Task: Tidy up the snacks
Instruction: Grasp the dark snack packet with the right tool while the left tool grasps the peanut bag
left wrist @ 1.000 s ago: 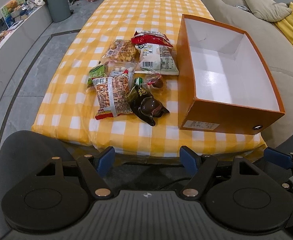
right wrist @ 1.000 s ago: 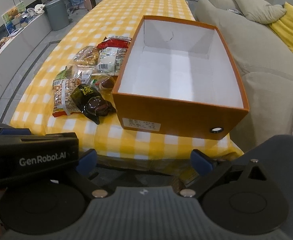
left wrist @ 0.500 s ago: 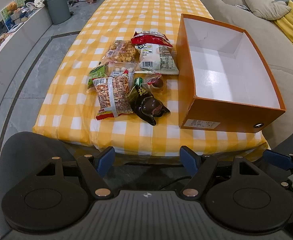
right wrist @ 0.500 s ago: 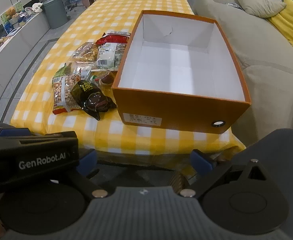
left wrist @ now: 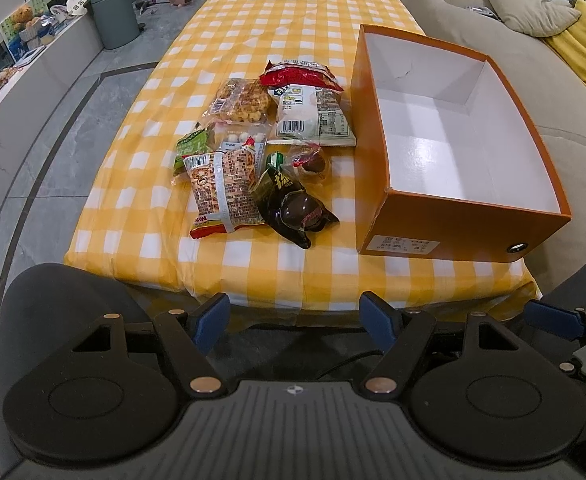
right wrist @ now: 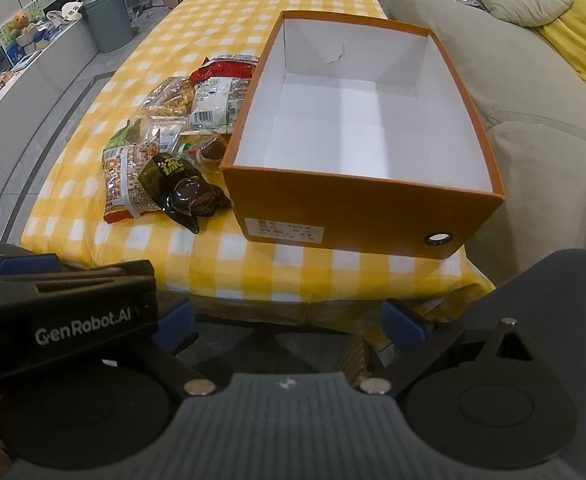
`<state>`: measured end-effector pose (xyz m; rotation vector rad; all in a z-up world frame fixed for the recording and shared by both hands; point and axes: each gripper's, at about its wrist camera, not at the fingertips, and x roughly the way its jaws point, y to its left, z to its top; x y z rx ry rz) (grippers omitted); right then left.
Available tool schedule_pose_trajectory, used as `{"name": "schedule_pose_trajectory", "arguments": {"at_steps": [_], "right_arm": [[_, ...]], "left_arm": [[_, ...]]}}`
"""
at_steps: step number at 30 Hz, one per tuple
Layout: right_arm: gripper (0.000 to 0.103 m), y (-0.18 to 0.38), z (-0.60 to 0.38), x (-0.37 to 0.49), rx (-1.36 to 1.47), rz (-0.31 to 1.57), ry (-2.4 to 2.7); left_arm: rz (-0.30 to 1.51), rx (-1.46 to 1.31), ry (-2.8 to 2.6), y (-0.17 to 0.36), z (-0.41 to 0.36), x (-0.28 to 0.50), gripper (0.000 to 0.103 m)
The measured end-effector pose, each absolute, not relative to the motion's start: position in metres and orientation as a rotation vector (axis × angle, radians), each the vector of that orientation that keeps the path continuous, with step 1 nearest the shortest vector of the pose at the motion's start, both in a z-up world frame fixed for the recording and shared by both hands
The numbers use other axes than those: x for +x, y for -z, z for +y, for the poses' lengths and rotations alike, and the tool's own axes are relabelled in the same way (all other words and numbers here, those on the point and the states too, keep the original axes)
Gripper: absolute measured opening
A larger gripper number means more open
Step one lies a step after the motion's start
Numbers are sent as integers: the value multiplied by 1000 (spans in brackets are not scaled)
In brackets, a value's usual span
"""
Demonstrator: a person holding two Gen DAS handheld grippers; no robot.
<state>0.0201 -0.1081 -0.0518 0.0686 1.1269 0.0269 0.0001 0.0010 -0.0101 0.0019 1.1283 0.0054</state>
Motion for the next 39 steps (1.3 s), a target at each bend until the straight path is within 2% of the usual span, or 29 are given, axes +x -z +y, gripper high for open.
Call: {"name": "schedule_pose_trajectory", "arguments": {"at_steps": [9,14,17,22,26,32,39], "right_arm": [[97,54,-107,20,75,1103,-36],[97,49,-97,17,41,951,-72],[85,43,-84,16,11,866,-121],[73,45,-59,30,-51,846,-215],[54,51,-33,42,-151,814,-257],[53,75,6,62,-342,771,-303],[53,124,35,83,-494,826,-311]], "left_arm": [[1151,-72,48,10,17,7,86],[1120,-163,-41,11,61,21,86],[1096,-162,-65,13,83,27,87],[1055,-224,-84,20,114,35,87],[979,-238,-58,37,128,44,86],[981,-279,26,54,137,50,86],[1051,-272,22,73,146,62,86]]}}
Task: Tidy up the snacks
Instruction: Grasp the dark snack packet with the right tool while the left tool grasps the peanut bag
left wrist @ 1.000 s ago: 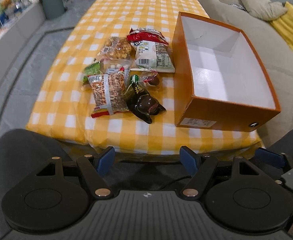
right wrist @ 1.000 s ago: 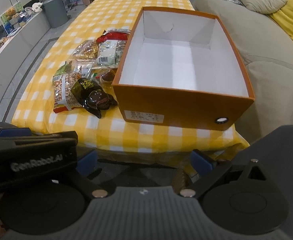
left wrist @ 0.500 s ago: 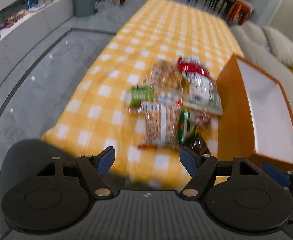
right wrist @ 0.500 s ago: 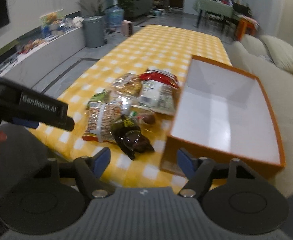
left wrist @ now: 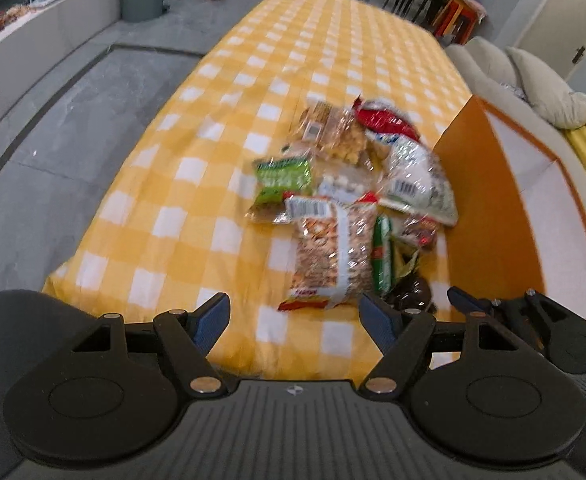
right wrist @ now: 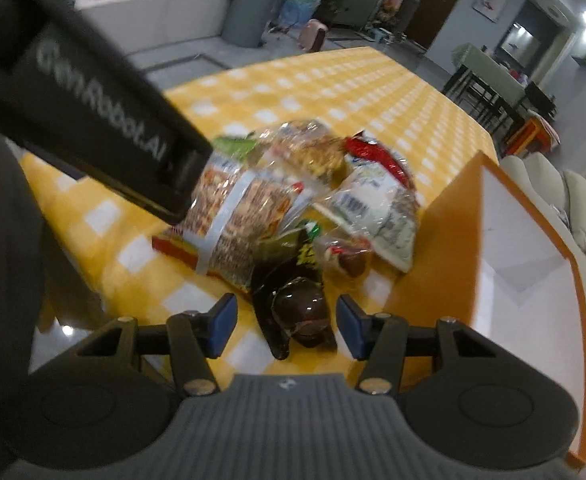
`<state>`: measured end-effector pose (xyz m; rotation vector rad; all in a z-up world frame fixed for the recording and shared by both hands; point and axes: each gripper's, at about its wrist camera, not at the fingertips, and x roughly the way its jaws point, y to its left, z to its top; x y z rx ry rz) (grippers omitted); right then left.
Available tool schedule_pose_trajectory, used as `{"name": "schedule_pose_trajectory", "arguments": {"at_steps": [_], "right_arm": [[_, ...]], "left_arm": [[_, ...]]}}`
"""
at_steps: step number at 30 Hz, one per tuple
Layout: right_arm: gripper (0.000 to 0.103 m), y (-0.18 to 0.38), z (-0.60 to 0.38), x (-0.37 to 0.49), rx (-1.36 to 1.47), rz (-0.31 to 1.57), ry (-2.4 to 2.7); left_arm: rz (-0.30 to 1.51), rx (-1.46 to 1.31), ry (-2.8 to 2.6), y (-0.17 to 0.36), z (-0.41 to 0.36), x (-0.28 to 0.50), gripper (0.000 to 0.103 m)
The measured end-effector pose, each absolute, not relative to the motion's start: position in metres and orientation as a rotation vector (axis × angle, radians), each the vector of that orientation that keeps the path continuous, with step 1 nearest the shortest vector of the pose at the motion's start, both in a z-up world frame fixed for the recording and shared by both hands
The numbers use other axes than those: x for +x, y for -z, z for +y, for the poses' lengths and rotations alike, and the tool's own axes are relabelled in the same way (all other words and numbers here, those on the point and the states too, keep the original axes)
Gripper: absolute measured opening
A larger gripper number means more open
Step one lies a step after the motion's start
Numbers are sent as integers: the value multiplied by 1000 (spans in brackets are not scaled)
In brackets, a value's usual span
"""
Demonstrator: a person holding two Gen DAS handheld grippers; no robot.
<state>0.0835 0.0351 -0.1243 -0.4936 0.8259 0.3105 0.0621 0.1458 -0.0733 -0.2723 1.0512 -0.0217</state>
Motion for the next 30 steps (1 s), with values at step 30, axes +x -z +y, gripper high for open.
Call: {"name": "schedule_pose_trajectory", "arguments": {"at_steps": [30], "right_arm": [[56,147,24,94,-465,864,-369]], "left_arm": [[1041,-279,17,71,138,67,86]]}}
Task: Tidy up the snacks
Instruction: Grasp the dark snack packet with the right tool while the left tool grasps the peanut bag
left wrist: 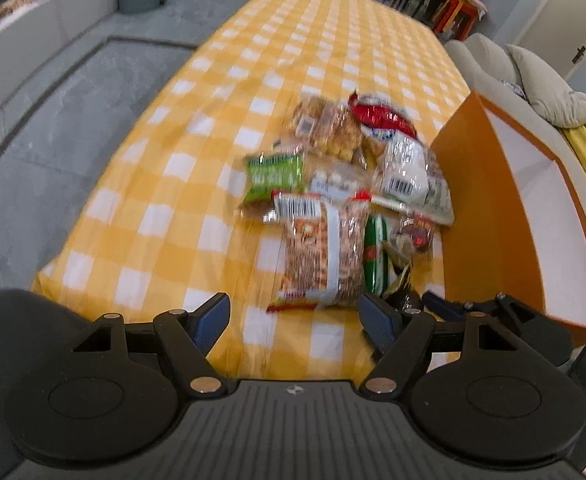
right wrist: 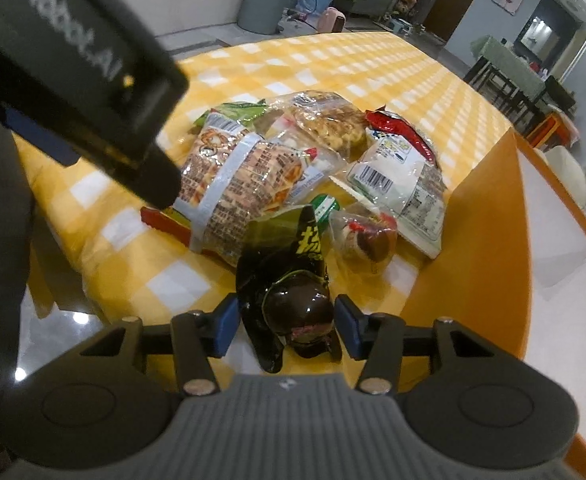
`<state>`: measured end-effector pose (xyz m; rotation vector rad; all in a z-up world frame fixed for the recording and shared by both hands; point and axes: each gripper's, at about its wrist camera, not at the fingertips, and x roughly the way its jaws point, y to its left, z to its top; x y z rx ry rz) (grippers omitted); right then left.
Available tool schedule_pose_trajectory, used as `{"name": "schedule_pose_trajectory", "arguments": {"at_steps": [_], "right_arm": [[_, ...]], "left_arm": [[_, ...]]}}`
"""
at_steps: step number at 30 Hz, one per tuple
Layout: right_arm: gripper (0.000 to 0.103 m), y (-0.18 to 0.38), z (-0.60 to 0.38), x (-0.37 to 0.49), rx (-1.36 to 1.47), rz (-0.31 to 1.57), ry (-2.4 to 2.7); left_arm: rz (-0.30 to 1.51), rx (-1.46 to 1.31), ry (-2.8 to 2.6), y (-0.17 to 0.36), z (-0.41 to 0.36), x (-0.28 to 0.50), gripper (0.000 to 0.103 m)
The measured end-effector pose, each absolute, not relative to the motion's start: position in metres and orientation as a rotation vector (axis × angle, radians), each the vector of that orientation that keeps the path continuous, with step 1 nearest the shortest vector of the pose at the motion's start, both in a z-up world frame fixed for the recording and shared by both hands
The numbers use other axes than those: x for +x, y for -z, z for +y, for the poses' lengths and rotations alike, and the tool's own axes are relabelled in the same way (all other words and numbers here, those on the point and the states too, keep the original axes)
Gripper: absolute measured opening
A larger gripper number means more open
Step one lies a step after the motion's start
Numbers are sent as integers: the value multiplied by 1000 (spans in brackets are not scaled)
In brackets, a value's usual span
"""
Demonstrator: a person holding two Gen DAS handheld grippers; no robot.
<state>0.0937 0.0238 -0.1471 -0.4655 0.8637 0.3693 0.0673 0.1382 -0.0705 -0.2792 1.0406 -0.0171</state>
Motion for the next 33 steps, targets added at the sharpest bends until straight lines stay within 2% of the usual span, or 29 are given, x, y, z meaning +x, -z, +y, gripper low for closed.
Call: {"name": "schedule_pose_trajectory", "arguments": {"at_steps": [2,4,5,9,22,25,28,33], "right_arm": [[59,147,22,94,-441,859,-403],[57,149,22,93,-447,841,-411],[51,150,22,91,-462,825,-408],[50,148,20,88,-471,818,-402],[50,137,16,77,-419,781,-371],[50,136,17,77,-421,784,-370],[50,136,17,79,-411,784,-367],[49,136,16,80,-407,786,-364]], "left_arm": [[1017,-272,5,65,136,69,86],[1019,-266,15,63,132,75,86],[1039,-267,16,63,130,79,86],[1157,-310,16,72,125,102,86],[1232,-220,-24,115,109,148,87],[1222,-246,15,115,113,146,78],[1218,-286,43,116,117,143,62],[1202,-302,53,114,119,140,49]]}}
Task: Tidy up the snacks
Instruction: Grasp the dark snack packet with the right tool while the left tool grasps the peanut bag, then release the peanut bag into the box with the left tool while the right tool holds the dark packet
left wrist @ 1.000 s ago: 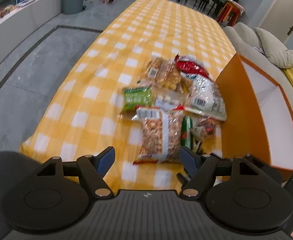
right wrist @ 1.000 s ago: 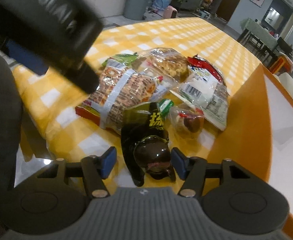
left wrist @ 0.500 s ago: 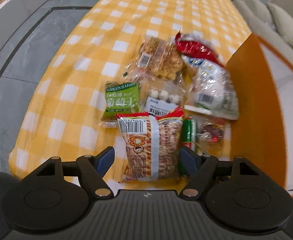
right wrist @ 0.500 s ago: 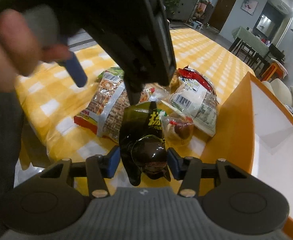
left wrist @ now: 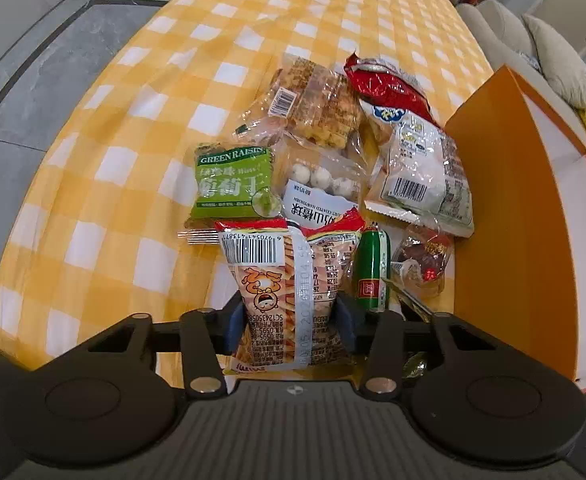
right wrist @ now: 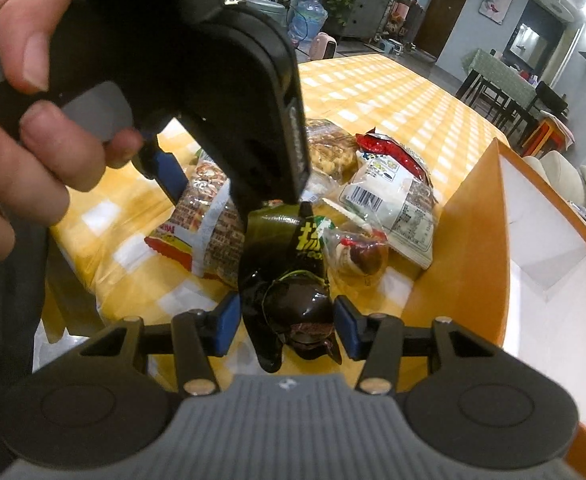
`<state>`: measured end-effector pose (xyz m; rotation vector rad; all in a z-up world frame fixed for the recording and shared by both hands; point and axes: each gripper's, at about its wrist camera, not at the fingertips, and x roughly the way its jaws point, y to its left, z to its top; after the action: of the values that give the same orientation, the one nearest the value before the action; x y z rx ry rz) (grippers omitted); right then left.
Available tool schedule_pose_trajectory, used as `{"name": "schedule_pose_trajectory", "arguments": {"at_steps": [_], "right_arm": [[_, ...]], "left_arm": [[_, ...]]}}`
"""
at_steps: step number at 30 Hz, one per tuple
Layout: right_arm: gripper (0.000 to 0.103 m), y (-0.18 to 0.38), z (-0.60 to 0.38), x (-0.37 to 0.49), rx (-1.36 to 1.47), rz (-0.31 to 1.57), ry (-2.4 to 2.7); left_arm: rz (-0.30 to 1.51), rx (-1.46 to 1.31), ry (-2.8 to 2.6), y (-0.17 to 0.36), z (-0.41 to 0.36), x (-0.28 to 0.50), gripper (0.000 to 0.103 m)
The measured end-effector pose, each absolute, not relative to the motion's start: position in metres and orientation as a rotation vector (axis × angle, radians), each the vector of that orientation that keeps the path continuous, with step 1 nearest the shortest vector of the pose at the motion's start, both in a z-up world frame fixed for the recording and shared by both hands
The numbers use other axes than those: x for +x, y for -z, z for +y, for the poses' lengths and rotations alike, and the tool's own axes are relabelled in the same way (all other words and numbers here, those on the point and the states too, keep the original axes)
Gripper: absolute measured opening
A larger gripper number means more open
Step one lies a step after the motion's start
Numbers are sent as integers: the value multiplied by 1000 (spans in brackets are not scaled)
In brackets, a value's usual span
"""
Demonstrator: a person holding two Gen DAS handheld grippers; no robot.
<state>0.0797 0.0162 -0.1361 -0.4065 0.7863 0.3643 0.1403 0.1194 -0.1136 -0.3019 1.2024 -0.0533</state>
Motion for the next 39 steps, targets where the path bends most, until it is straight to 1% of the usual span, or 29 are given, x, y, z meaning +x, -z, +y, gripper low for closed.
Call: {"name": "schedule_pose_trajectory", "arguments": {"at_steps": [3,9,12,19,22,27,31,35,39], "right_arm": [[49,134,15,78,-388,769,-369],[49,125,8,81,-299,755,-369],[49,115,2,77,-250,713,-385],[49,70,-15,57,-209,540,-353],[49,50,-32,57,-154,551,-337],[49,18,-86,59,-1,503,-253],[49,8,-128,59,28,459,-144],[49,9,-163,59,57,466,-128],[49,14,-188,63,148,489,-125]], "left_arm": [[1168,-281,65,105,120,135,46],[1104,-335,67,79,134,123,46],[1041,-362,74,58,139,116,46],[862,-346,94,-2,128,95,46],[824,-326,148,-28,112,89,46],[836,-359,294,-52,82,88,46],[866,-333,385,-57,45,94,46],[919,-265,462,-44,5,104,46],[1006,-189,514,-20,-32,119,46]]}}
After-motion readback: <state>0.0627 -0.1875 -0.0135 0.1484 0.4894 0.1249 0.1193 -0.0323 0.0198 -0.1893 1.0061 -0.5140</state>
